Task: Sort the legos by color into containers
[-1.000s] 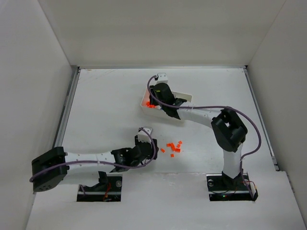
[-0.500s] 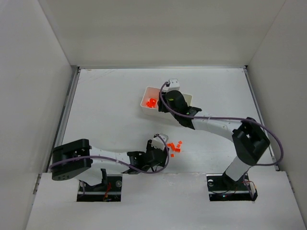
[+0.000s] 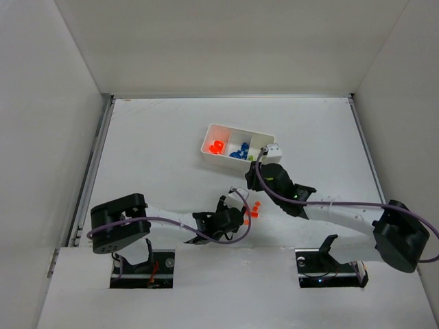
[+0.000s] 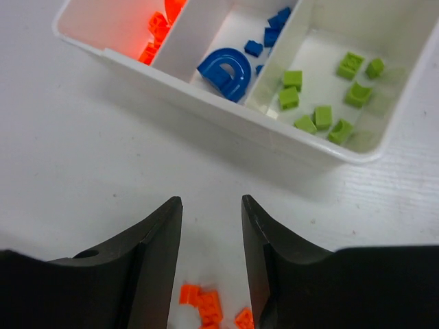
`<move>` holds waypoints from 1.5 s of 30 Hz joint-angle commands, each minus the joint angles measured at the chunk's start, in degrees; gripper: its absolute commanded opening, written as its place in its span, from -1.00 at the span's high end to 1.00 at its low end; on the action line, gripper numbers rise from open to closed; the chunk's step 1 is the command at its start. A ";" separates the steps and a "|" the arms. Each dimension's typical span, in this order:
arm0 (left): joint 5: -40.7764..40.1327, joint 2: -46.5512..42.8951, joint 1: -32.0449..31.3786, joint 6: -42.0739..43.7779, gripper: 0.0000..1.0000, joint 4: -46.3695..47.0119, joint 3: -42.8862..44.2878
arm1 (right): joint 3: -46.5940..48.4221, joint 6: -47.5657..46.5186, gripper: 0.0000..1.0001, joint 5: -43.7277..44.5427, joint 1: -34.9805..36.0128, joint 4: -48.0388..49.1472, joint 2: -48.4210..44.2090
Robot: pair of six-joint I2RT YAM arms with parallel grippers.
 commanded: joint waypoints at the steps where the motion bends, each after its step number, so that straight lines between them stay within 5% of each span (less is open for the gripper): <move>1: -0.68 1.11 0.58 1.52 0.18 -0.06 1.80 | -4.04 3.51 0.09 2.14 0.29 1.64 -5.32; 12: -0.85 -3.71 1.37 1.87 0.48 -3.31 1.19 | -10.21 10.19 0.12 1.44 6.61 -10.83 -14.21; 27: 1.69 -15.59 20.87 1.08 0.48 -1.74 9.70 | -5.64 16.17 -0.02 1.27 15.14 -22.27 -7.09; 37: 6.35 -1.63 35.20 0.99 0.46 3.89 21.65 | -6.17 17.06 -0.11 1.61 15.50 -20.78 -3.93; 45: 8.81 12.26 39.43 1.52 0.46 3.37 31.06 | -4.06 14.94 -0.01 2.76 15.23 -20.51 -0.06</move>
